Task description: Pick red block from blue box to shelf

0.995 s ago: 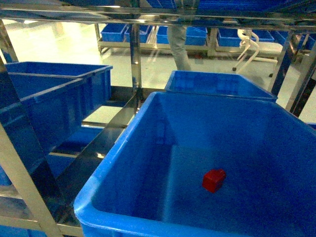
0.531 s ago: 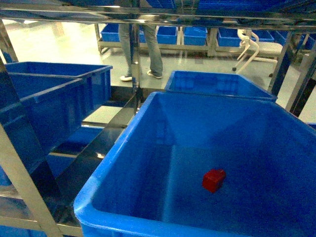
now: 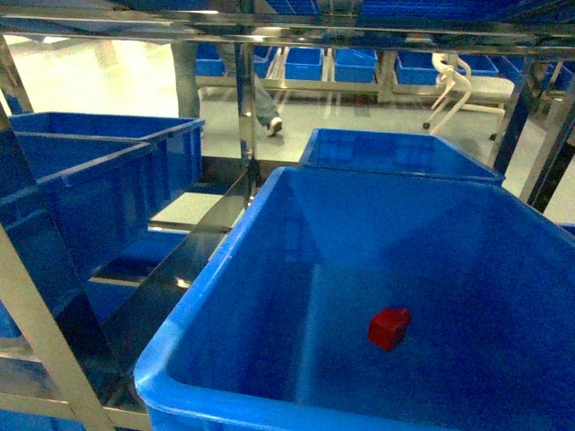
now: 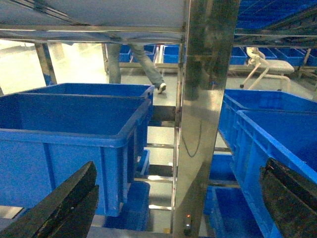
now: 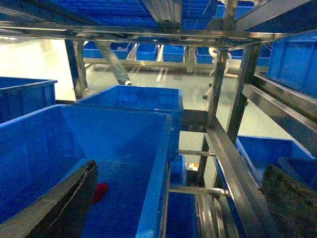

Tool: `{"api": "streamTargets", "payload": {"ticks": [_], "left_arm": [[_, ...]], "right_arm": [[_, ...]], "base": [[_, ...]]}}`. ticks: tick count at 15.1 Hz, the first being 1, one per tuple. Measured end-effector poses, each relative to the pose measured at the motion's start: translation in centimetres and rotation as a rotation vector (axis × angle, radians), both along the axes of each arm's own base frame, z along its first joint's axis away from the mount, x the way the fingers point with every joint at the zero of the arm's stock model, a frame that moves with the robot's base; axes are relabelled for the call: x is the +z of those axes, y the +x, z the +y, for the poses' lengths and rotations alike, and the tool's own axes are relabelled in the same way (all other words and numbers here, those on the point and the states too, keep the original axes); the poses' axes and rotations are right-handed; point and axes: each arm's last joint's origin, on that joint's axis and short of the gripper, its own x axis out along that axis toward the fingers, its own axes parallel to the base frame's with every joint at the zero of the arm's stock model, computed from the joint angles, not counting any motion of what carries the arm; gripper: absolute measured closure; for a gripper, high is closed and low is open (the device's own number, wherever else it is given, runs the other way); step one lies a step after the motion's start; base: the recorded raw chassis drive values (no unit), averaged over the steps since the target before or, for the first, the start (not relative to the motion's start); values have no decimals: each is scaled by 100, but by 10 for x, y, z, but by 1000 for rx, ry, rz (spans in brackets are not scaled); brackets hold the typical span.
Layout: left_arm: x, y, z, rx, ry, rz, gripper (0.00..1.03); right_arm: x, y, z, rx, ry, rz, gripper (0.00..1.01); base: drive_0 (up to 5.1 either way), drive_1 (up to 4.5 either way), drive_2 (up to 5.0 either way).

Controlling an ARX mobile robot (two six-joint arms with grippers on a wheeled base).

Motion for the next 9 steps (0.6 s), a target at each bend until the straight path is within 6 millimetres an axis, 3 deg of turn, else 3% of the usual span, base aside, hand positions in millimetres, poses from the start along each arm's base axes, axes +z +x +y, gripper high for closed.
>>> {"api": "streamTargets", "payload": {"ticks": [9], "left_arm": [[0, 0, 0, 0, 0, 0, 5]], "right_arm": [[0, 0, 0, 0, 0, 0, 3]], "base": [[0, 0, 0]]}}
